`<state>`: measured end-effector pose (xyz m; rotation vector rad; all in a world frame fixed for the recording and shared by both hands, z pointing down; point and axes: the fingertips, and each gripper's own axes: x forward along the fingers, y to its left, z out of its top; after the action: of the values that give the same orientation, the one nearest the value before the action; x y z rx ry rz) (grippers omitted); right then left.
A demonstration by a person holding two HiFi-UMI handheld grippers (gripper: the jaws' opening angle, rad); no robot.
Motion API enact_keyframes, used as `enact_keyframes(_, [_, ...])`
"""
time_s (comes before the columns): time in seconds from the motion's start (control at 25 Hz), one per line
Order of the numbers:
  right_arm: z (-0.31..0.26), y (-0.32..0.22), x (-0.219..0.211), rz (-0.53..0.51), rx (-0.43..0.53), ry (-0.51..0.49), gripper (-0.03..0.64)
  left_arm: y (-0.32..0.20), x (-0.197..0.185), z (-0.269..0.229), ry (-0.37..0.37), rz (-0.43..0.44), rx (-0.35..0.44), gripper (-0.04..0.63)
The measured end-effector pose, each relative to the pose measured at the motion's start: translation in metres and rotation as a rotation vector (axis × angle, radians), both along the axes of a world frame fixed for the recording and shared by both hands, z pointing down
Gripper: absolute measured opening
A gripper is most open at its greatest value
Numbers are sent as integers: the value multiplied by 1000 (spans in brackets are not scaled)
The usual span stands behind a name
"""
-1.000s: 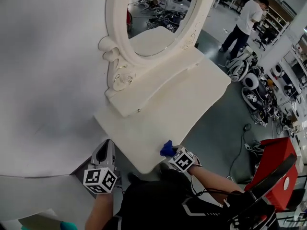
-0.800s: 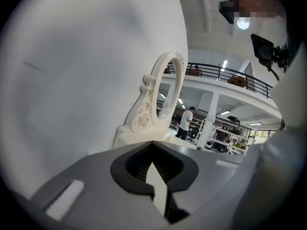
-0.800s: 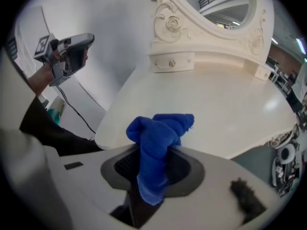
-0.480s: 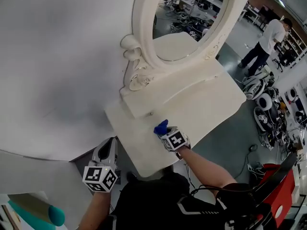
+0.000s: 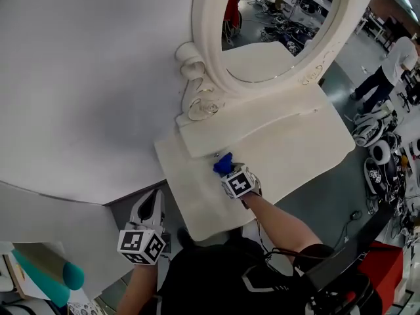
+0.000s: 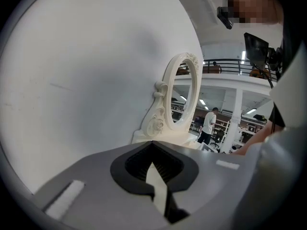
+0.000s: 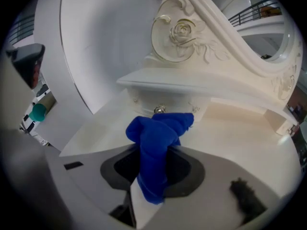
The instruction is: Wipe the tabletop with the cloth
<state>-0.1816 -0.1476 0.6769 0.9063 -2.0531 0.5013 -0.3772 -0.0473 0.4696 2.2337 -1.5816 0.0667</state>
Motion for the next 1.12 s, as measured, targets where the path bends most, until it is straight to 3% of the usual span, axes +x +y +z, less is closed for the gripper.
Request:
enact_keyframes(0.4, [-5, 137, 57, 21, -105, -31, 129, -14, 34, -1, 40, 71, 15, 8])
enact_keyframes(0.72, [-3, 183, 77, 72, -185, -72, 129, -12, 58, -8, 45, 130, 31, 8])
enact_keyframes(0.84, [-3, 170, 82, 139, -273, -123, 129, -8, 59, -9, 38, 125, 36, 8])
enact_keyframes(1.12, [-16, 36, 60, 135, -71, -118, 129, 8, 44, -7, -3, 53, 7, 8])
